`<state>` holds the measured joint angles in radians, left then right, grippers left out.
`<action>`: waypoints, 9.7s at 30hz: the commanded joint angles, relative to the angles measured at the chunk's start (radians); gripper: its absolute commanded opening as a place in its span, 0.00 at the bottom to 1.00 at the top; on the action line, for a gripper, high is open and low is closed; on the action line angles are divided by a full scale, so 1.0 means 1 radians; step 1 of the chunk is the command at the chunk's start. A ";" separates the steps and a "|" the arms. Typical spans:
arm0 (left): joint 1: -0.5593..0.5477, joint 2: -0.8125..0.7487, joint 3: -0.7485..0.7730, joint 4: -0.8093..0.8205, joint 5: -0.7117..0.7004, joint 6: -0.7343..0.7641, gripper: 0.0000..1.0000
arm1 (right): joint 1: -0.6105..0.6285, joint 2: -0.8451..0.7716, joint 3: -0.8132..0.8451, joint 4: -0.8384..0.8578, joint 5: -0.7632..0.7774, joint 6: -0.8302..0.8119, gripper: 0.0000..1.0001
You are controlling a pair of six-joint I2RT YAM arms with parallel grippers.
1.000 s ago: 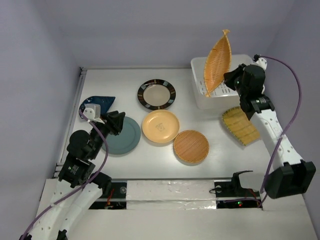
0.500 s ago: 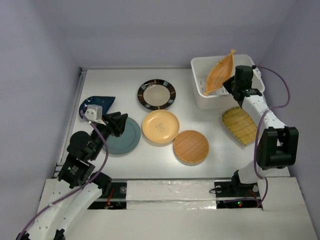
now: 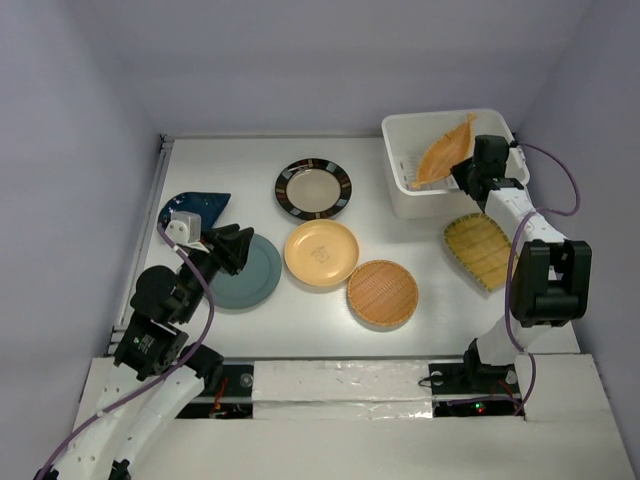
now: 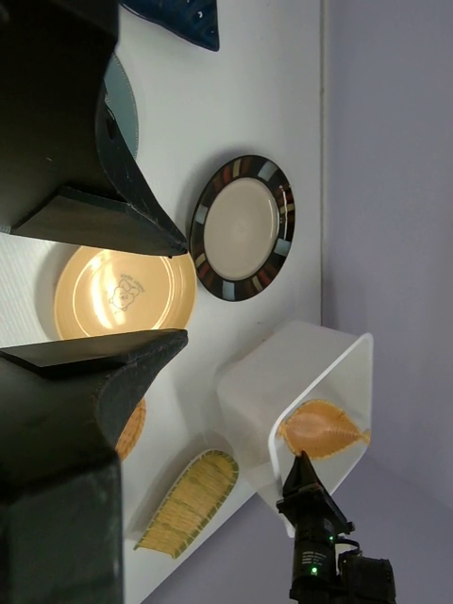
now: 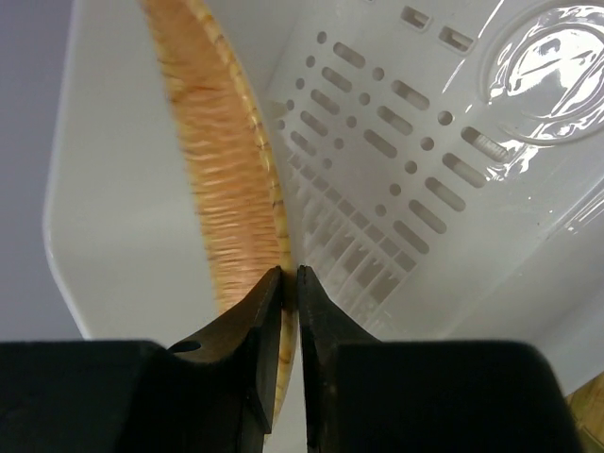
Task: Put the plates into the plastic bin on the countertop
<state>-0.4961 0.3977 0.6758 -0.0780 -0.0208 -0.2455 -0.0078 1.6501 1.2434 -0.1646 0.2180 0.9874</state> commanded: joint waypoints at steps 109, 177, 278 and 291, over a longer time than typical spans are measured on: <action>0.005 0.003 0.042 0.014 -0.090 -0.015 0.00 | 0.853 0.043 -0.056 0.281 -0.212 -0.279 0.19; -0.004 -0.059 0.025 0.043 -0.031 -0.025 0.22 | -0.103 -0.090 0.129 0.123 -0.401 -0.251 0.00; -0.038 0.593 -0.147 0.753 0.562 -0.603 0.00 | 0.397 -0.707 -0.904 0.795 -0.770 -0.175 0.41; -0.018 0.344 -0.114 0.360 0.248 -0.397 0.47 | 0.397 -0.819 -0.600 0.489 -0.431 -0.257 0.00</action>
<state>-0.5152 0.8143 0.5217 0.3759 0.3557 -0.7208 0.3874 0.8772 0.4515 0.4187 -0.4110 0.8261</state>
